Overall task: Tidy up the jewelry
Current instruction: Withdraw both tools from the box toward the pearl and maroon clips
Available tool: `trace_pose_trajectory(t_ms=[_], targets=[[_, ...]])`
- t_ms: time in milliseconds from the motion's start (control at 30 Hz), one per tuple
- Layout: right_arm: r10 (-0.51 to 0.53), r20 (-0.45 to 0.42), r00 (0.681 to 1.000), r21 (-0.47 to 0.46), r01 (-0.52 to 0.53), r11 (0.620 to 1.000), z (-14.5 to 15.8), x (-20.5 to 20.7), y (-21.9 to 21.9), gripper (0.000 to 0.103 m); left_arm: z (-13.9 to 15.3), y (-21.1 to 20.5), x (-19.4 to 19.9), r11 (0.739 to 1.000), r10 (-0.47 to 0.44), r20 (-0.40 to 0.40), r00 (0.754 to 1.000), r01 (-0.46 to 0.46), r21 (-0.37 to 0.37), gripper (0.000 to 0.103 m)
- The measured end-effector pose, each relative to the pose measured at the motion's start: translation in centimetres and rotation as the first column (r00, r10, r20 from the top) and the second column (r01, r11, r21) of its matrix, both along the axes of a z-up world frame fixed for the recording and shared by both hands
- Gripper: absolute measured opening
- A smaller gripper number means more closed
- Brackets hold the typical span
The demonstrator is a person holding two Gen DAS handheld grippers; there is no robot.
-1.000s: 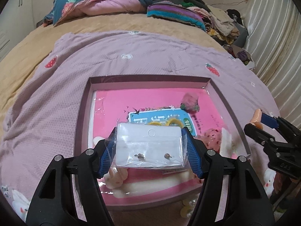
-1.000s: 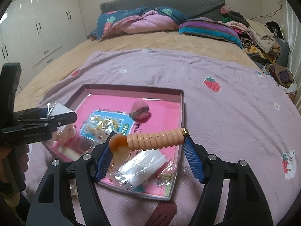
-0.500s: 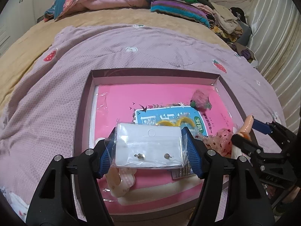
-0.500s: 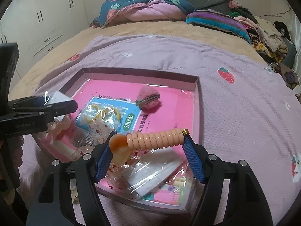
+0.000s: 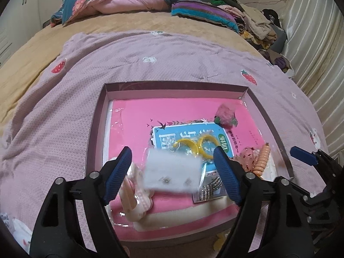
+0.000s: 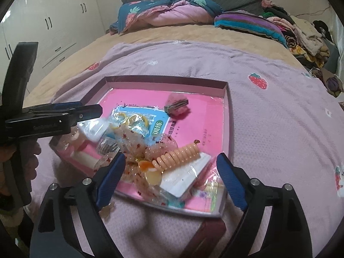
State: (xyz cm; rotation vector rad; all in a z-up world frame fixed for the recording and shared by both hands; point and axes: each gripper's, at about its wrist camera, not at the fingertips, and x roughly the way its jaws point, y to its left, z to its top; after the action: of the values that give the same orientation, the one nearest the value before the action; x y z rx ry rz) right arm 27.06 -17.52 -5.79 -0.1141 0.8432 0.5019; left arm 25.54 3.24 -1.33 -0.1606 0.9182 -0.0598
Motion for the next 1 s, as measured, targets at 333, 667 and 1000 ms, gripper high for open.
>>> trace_pose_trajectory(t_ms=[333,667,1000], targets=[[-0.033,0.038,0.999,0.042,0.031,0.999,2.4,-2.8,-2.4,0.092,2.5,-0.7,-1.8,1.000,0.007,0.047,0.999,-0.008,0.006,0.082],[-0.063,0.083,0.995,0.078,0.057,0.995,4.7,-5.8,-4.8,0.092,5.5,-1.8,-5.7,1.000,-0.003,0.117,0.993,0.000,0.031,0.091],[-0.087,0.099,0.991,0.097,0.077,0.992,5.5,-8.3,-6.6,0.094,5.9,-2.7,-9.3,0.998,-0.012,0.142,0.990,0.003,0.066,0.093]])
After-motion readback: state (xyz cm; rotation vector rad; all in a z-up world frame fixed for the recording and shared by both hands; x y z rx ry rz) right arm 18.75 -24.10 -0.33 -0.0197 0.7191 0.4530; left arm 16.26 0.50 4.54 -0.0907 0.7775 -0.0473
